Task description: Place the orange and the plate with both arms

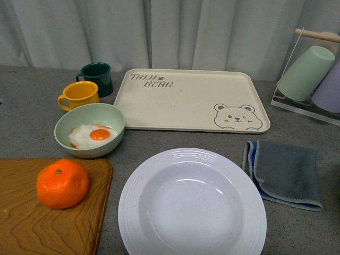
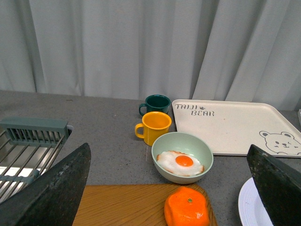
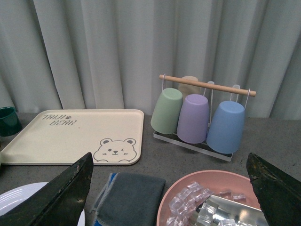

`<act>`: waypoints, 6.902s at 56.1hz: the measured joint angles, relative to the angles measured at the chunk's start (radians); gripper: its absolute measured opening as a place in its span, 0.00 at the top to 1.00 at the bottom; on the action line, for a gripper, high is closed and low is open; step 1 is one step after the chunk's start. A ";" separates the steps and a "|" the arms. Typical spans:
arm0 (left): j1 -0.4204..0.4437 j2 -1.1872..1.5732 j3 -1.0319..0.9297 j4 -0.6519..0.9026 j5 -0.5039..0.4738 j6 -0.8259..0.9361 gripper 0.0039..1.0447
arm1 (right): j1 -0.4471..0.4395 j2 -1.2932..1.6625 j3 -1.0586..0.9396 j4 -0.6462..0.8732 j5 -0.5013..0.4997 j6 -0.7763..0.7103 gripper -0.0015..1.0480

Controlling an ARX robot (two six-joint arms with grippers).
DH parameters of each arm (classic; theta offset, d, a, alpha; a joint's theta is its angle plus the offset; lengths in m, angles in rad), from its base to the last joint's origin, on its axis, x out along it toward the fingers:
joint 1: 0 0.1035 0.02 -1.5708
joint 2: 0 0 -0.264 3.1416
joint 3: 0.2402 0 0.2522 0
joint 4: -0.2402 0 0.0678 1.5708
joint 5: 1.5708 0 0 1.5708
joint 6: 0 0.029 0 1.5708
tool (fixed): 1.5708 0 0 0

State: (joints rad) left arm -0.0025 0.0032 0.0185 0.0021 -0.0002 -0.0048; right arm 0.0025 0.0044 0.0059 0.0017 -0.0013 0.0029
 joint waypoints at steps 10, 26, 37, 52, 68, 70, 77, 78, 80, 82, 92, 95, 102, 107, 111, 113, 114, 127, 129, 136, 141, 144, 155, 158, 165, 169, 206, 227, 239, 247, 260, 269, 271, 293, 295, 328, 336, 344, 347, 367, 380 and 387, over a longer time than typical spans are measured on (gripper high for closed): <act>0.000 0.000 0.000 0.000 0.000 0.000 0.06 | 0.000 0.000 0.000 0.000 0.000 0.000 0.09; 0.000 0.000 0.000 0.000 0.000 0.000 0.06 | 0.000 0.000 0.000 0.000 0.000 0.000 0.09; 0.000 0.000 0.000 0.000 0.000 0.000 0.06 | 0.000 0.000 0.000 0.000 0.000 0.000 0.09; -0.028 0.049 0.034 -0.100 -0.077 -0.028 0.06 | 0.000 0.000 0.000 0.000 0.000 0.000 0.09; -0.247 0.761 0.135 0.185 -0.180 -0.098 0.06 | 0.000 -0.001 0.000 0.000 0.000 0.000 0.09; -0.253 0.844 0.149 0.244 -0.174 -0.097 0.06 | 0.000 -0.001 0.000 0.000 0.000 0.000 0.09; -0.238 1.200 0.252 0.376 -0.098 -0.143 0.06 | 0.000 -0.001 0.000 0.000 0.000 0.000 0.09; -0.235 1.248 0.268 0.384 -0.093 -0.150 0.06 | 0.000 -0.001 0.000 0.000 0.000 0.000 0.09; -0.228 1.357 0.308 0.392 -0.076 -0.155 0.06 | 0.000 -0.001 0.000 0.000 0.000 0.000 0.09; -0.225 1.413 0.329 0.402 -0.073 -0.156 0.06 | 0.000 -0.001 0.000 0.000 0.000 0.000 0.09; -0.207 1.633 0.441 0.381 -0.054 -0.163 0.06 | 0.000 -0.001 0.000 0.000 0.000 0.000 0.09; -0.198 1.683 0.480 0.361 -0.032 -0.184 0.06 | 0.000 -0.001 0.000 0.000 0.000 0.000 0.09; -0.191 1.741 0.537 0.325 0.000 -0.209 0.06 | 0.000 -0.001 0.000 0.000 0.000 0.000 0.09; -0.190 1.777 0.562 0.319 0.003 -0.209 0.06 | 0.000 -0.001 0.000 0.000 0.000 0.000 0.09; -0.190 1.812 0.578 0.313 -0.005 -0.208 0.06 | 0.000 -0.001 0.000 0.000 0.000 0.000 0.09; -0.190 1.825 0.583 0.311 -0.007 -0.207 0.06 | 0.000 -0.001 0.000 0.000 0.000 0.000 0.09; -0.190 1.828 0.583 0.310 -0.008 -0.207 0.06 | 0.000 -0.001 0.000 0.000 0.000 0.000 0.09; -0.201 1.829 0.594 0.279 -0.004 -0.217 0.38 | 0.000 -0.001 0.000 0.000 0.000 0.000 0.09; -0.208 1.817 0.594 0.277 -0.004 -0.220 0.41 | 0.000 -0.001 0.000 0.000 0.000 0.000 0.09; -0.261 1.743 0.594 0.264 -0.007 -0.242 0.45 | 0.000 -0.001 0.000 0.000 0.000 0.000 0.09; -0.317 1.703 0.597 0.261 -0.011 -0.262 0.46 | 0.000 -0.001 0.000 0.000 0.000 0.000 0.09; -0.387 1.695 0.615 0.257 -0.016 -0.282 0.46 | 0.000 -0.001 0.000 0.000 0.000 0.000 0.09; -0.547 1.754 0.671 0.293 0.006 -0.295 0.46 | 0.000 -0.001 0.000 0.000 0.000 0.000 0.09; -0.583 1.788 0.695 0.293 0.005 -0.298 0.46 | 0.000 -0.001 0.000 0.000 0.000 0.000 0.09; -0.629 1.861 0.741 0.293 0.001 -0.308 0.46 | 0.000 -0.001 0.000 0.000 0.000 0.000 0.09; -0.640 1.905 0.769 0.289 -0.009 -0.311 0.46 | 0.000 -0.001 0.000 0.000 0.000 0.000 0.09; -0.608 1.887 0.790 0.260 -0.028 -0.328 0.06 | 0.000 -0.001 0.000 0.000 0.000 0.000 0.09; -0.427 1.632 0.270 1.353 -0.422 -0.028 0.62 | 0.000 -0.001 0.000 0.000 -0.001 0.000 0.09; -0.296 1.392 0.106 1.246 -0.290 -0.008 0.96 | 0.000 -0.001 0.000 0.000 0.000 0.000 0.09; -0.236 1.239 0.052 1.149 -0.228 -0.004 0.97 | 0.000 -0.001 0.000 0.000 0.000 0.000 0.09; -0.163 0.950 0.032 0.887 -0.158 -0.003 0.97 | 0.000 -0.001 0.000 0.000 0.000 0.000 0.09; -0.120 0.806 0.006 0.768 -0.119 -0.003 0.97 | 0.000 -0.001 0.000 0.000 0.000 0.000 0.09; -0.111 0.773 0.002 0.743 -0.111 -0.003 0.97 | 0.000 -0.001 0.000 0.000 0.000 0.000 0.09; 0.000 0.497 0.000 0.494 -0.002 -0.003 0.97 | 0.000 -0.001 0.000 0.000 0.000 0.000 0.09; 0.000 0.475 0.000 0.473 -0.002 -0.003 0.97 | 0.000 -0.001 0.000 0.000 0.000 0.000 0.09; 0.000 0.222 0.000 0.227 -0.002 -0.003 0.97 | 0.000 -0.001 0.000 0.000 0.000 0.000 0.09; 0.000 0.186 0.000 0.191 -0.002 -0.003 0.97 | 0.000 -0.001 0.000 0.000 0.000 0.000 0.09; 0.000 0.065 0.000 0.035 0.001 -0.003 0.97 | 0.000 -0.001 0.000 0.000 0.000 0.000 0.09; 0.000 0.018 0.000 0.006 0.000 -0.003 0.97 | 0.000 -0.001 0.000 0.000 0.000 0.000 0.09; 0.000 0.001 0.000 0.000 0.000 -0.003 0.50 | 0.140 0.370 0.124 -0.101 0.113 -0.143 0.09; 0.000 0.001 0.000 0.000 0.000 -0.003 0.11 | 0.293 1.023 0.282 0.058 0.037 0.160 0.09; 0.000 0.001 0.000 0.000 0.000 -0.001 0.07 | 0.318 1.325 0.381 0.071 0.024 0.340 0.09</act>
State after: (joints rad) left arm -0.0025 0.0040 0.0189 0.0021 -0.0002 -0.0059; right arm 0.3202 1.3293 0.3870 0.0727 0.0231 0.3431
